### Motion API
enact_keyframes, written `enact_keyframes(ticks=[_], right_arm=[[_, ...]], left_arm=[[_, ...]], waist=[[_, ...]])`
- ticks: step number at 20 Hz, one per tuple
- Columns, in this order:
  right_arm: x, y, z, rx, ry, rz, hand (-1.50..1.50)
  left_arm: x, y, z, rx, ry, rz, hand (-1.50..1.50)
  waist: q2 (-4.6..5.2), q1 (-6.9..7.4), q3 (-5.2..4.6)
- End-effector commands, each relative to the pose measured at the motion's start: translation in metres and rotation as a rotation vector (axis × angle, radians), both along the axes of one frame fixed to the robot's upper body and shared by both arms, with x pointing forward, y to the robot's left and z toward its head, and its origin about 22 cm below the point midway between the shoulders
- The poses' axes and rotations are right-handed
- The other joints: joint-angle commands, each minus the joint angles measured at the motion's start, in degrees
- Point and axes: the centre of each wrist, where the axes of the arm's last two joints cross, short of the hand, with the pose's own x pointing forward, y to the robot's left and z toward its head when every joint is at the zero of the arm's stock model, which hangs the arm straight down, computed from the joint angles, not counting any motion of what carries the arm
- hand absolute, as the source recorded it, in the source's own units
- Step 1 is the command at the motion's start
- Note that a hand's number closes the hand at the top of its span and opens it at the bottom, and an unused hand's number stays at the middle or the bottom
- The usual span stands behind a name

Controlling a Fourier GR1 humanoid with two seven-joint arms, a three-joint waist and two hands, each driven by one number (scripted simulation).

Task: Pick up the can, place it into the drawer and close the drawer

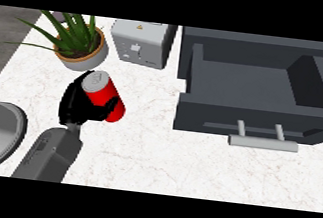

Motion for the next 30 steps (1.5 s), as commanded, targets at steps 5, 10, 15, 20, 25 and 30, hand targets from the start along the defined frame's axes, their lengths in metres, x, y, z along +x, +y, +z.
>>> enact_keyframes(ticks=[5, 10, 15, 20, 25, 30], right_arm=[[0.015, 0.012, 0.003, -0.015, 0.013, -0.001, -1.50], [0.005, 0.010, 0.006, 0.005, 0.002, -0.018, -1.50], [0.009, -0.002, -0.009, 0.000, -0.005, -0.015, -1.50], [0.001, 0.008, -0.007, 0.011, 0.006, -0.010, -1.50], [-0.005, -0.008, -0.013, 0.010, 0.018, -0.008, -1.50], [0.000, -0.005, 0.005, -0.001, -0.005, 0.019, -1.50]], left_arm=[[0.013, -0.031, 0.079, 0.078, -0.075, -0.041, 1.50], [0.020, -0.065, 0.124, 0.094, -0.101, -0.049, 1.50], [0.019, -0.070, 0.137, 0.124, -0.112, -0.052, 1.50], [0.043, -0.082, 0.172, 0.140, -0.122, -0.043, 1.50], [0.046, -0.122, 0.211, 0.132, -0.129, -0.061, 1.50], [0.055, -0.152, 0.217, 0.160, -0.131, -0.066, 1.50]], waist=[[0.10, 0.16, 0.02], [0.07, -0.22, 0.01], [0.11, -0.27, 0.00], [0.13, -0.69, 0.01], [0.09, -0.71, 0.02], [0.15, -0.94, 0.00]])
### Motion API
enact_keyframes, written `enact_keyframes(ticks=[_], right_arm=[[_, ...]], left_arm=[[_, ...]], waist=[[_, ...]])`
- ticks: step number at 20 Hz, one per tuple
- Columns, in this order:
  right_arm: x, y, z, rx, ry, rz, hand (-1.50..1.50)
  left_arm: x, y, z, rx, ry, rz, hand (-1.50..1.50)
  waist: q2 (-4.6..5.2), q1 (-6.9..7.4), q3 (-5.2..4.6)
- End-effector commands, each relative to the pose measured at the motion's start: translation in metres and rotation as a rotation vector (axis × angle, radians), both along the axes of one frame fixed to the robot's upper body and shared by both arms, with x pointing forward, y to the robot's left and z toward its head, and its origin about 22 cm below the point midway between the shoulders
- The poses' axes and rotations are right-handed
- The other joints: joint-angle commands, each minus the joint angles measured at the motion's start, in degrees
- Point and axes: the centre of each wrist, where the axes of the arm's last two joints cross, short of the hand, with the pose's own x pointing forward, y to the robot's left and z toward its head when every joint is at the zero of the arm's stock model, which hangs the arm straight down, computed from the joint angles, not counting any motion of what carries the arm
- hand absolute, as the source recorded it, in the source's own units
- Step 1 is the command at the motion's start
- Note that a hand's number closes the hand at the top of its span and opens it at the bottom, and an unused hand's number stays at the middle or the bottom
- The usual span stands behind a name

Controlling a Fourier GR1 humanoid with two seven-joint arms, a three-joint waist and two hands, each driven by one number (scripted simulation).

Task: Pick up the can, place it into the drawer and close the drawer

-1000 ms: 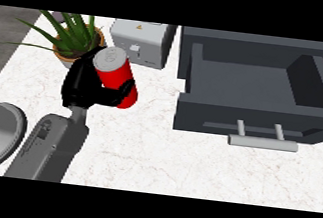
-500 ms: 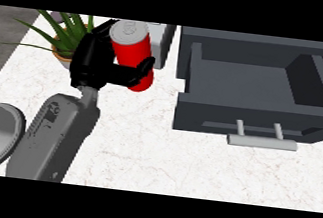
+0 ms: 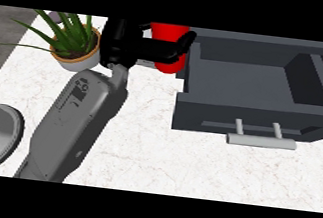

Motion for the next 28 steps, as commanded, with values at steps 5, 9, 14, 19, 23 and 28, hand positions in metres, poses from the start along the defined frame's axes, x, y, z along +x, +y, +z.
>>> enact_keyframes(ticks=[5, 9, 14, 19, 23, 28], right_arm=[[0.003, 0.009, 0.003, 0.012, -0.006, 0.010, -1.50], [0.006, 0.000, -0.001, 0.010, -0.001, 0.019, -1.50], [0.012, 0.005, 0.010, 0.007, 0.003, 0.018, -1.50], [0.015, 0.010, 0.005, 0.017, -0.017, 0.025, -1.50], [0.025, 0.008, 0.008, -0.003, -0.002, 0.037, -1.50], [0.027, -0.001, -0.002, 0.005, -0.009, 0.030, -1.50]], left_arm=[[0.016, -0.038, 0.033, 0.008, 0.010, -0.023, 1.50], [0.029, -0.050, 0.028, 0.018, -0.006, -0.009, 1.50], [0.045, -0.064, 0.048, 0.052, -0.001, 0.000, 1.50], [0.048, -0.083, 0.060, 0.035, 0.018, -0.009, 1.50], [0.045, -0.092, 0.045, 0.066, 0.031, -0.023, 1.50], [0.048, -0.107, 0.067, 0.078, 0.060, 0.008, 1.50]], waist=[[0.07, -0.30, 0.00], [0.23, -0.67, 0.00], [0.35, -0.97, 0.00], [0.55, -2.22, 0.03], [0.56, -2.18, 0.04], [0.69, -3.00, 0.11]])
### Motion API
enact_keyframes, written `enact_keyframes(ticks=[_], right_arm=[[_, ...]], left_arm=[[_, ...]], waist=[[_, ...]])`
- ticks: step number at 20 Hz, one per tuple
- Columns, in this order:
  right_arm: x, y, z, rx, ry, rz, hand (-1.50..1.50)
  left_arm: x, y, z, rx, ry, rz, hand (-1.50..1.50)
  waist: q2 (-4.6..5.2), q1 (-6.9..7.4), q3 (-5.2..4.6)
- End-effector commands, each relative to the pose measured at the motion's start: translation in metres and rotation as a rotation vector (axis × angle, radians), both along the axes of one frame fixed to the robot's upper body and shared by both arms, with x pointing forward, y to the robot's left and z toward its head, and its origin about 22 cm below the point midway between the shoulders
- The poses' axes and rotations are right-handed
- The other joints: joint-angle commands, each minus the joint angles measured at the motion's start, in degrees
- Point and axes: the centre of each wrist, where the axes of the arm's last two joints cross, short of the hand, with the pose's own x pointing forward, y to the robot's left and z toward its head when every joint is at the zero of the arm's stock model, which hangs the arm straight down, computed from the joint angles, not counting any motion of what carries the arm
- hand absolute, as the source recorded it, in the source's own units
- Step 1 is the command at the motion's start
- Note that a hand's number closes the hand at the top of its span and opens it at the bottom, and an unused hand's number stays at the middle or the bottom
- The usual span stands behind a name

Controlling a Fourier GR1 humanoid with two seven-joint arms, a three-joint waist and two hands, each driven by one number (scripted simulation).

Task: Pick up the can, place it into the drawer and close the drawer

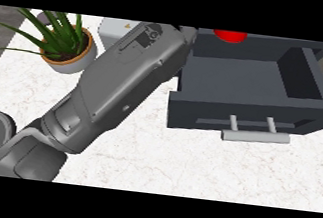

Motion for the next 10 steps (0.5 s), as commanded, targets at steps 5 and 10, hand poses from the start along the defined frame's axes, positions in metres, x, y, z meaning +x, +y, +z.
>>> enact_keyframes(ticks=[5, 10], right_arm=[[0.002, -0.002, 0.005, -0.001, -0.021, 0.001, -1.50], [0.010, 0.006, 0.008, 0.010, -0.005, 0.033, -1.50]], left_arm=[[0.001, -0.009, -0.017, 0.049, 0.019, 0.039, 1.50], [0.001, -0.012, -0.023, 0.065, 0.074, 0.047, 1.50]], waist=[[0.15, -0.86, 0.04], [0.27, -1.00, 0.04]])
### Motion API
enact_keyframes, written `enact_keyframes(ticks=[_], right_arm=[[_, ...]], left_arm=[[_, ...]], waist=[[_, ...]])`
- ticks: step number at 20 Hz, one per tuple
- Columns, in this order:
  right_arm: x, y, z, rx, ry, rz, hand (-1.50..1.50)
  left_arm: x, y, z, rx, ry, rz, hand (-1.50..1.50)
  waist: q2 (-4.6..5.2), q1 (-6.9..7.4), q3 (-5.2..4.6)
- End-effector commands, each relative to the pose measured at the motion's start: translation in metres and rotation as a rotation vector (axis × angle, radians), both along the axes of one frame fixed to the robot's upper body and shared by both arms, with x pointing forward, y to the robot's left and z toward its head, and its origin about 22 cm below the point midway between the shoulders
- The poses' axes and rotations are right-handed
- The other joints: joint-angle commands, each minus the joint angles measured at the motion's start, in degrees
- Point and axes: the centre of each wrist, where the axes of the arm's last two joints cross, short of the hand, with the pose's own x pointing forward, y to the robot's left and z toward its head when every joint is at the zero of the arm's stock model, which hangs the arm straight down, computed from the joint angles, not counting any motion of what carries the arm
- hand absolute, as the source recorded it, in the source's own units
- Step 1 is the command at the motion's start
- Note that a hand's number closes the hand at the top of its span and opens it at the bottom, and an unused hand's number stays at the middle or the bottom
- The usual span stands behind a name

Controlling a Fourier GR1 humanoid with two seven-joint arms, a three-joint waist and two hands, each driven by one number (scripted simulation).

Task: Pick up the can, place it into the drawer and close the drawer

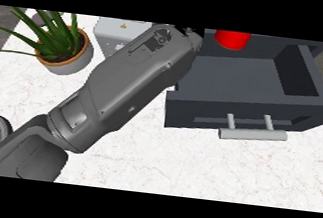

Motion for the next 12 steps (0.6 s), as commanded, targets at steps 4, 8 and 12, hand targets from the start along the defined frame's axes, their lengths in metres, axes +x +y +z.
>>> enact_keyframes(ticks=[4, 8, 12], right_arm=[[-0.006, 0.000, -0.007, 0.004, 0.007, -0.006, -1.50], [0.002, 0.004, 0.013, -0.010, -0.008, 0.007, -1.50], [0.004, 0.007, 0.002, 0.000, 0.008, -0.003, -1.50]], left_arm=[[0.001, 0.000, -0.021, 0.079, 0.018, 0.020, 1.50], [0.002, 0.004, -0.036, 0.093, 0.020, 0.080, -1.50], [0.001, 0.003, -0.037, 0.092, 0.029, 0.105, -1.50]], waist=[[0.00, -0.18, 0.03], [0.43, -1.41, -0.01], [0.25, -0.67, 0.00]])
